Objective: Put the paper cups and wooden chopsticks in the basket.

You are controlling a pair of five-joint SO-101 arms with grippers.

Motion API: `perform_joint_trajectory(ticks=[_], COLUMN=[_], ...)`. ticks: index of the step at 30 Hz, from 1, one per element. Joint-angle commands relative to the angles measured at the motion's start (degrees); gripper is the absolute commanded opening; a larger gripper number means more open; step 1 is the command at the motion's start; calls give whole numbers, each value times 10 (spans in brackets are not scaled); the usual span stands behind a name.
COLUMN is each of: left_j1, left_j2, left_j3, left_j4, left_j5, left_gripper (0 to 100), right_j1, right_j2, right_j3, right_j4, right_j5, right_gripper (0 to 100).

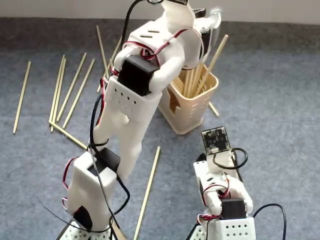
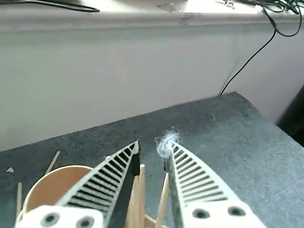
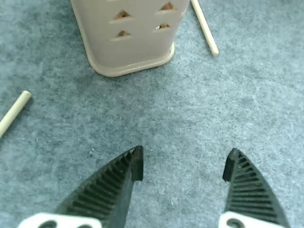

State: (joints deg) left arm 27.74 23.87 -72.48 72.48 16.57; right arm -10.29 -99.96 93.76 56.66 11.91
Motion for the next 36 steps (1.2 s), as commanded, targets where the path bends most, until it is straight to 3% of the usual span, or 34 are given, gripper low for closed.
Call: perform_joint_trajectory(ticks=[1, 5, 8, 10, 14, 17, 20, 22, 27, 36], left_j1=[-71, -231, -340, -400, -454, -480, -524, -546, -565, -575], left_j2=[-35, -74, -80, -86, -87, -58, -19, 15, 102, 251], left_j3=[-48, -106, -71, 50, 292, 437, 498, 495, 443, 243], left_j4=[57, 217, 310, 304, 288, 194, 83, 51, 76, 141], left_j5=[2, -4, -135, -208, -265, -314, -316, -324, -440, -449], left_gripper=[117, 116, 115, 115, 118, 120, 120, 129, 256, 245], right_j1=[-6, -5, -5, -5, -5, -5, -5, -5, -5, -5], right_j2=[-6, -6, -6, -6, -6, -6, -6, -6, -6, -6], right_j3=[-1, -1, -1, -2, -2, -2, -2, -2, -2, -2], right_j4=[3, 3, 4, 10, 15, 15, 15, 15, 14, 13], right_j5=[-2, -2, -2, -2, -2, -2, -2, -2, -2, -2], right_gripper=[275, 275, 275, 275, 275, 275, 275, 275, 275, 275])
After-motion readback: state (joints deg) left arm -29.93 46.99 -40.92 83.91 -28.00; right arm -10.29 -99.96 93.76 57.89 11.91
